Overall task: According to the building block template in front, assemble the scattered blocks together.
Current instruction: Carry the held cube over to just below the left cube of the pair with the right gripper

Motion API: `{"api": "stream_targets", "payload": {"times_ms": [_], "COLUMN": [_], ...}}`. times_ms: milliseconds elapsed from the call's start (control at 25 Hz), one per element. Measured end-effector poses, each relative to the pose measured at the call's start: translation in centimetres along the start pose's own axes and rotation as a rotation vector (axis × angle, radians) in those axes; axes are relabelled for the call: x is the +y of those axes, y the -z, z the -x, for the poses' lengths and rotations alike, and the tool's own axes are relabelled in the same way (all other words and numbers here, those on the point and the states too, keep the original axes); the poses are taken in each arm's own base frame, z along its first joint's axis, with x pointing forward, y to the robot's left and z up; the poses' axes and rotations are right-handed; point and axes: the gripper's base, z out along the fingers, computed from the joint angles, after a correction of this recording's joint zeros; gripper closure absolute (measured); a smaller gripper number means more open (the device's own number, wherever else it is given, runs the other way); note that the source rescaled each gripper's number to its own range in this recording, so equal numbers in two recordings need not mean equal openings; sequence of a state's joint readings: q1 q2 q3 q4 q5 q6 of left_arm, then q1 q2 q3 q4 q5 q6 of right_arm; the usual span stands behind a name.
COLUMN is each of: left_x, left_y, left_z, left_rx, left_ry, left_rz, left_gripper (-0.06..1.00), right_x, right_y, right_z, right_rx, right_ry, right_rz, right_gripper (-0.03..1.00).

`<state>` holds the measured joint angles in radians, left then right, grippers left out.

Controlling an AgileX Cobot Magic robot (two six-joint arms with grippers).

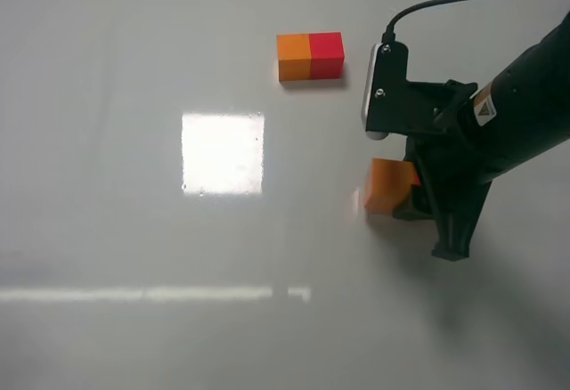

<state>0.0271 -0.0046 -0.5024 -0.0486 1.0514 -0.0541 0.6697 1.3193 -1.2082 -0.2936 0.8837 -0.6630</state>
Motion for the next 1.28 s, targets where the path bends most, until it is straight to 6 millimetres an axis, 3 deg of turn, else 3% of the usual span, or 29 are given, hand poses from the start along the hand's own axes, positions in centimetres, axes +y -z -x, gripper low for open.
{"api": "stream_targets", "payload": {"times_ms": [240, 640, 1040, 1280], "left_x": [0.0, 0.0, 0.0, 0.0], "left_y": [0.0, 0.0, 0.0, 0.0], "left_z": [0.0, 0.0, 0.0, 0.0], "left_rx": [-0.001, -0.001, -0.001, -0.001], "left_ry": [0.000, 0.000, 0.000, 0.000], "left_rz": [0.000, 0.000, 0.000, 0.000], "left_gripper": [0.94, 0.94, 0.94, 0.94], "right_x": [-0.8, -1.4, -1.4, -1.8], "right_y": [1.5, -1.4, -4.3, -4.7], "right_z": [2.7, 10.2, 11.8, 11.6], "right_rx": [-0.056, -0.034, -0.005, -0.007], "right_ry": [0.035, 0.146, 0.197, 0.162], "right_rz": [-0.016, -0.001, 0.015, 0.011], "right_gripper": [0.94, 0.94, 0.94, 0.94]}}
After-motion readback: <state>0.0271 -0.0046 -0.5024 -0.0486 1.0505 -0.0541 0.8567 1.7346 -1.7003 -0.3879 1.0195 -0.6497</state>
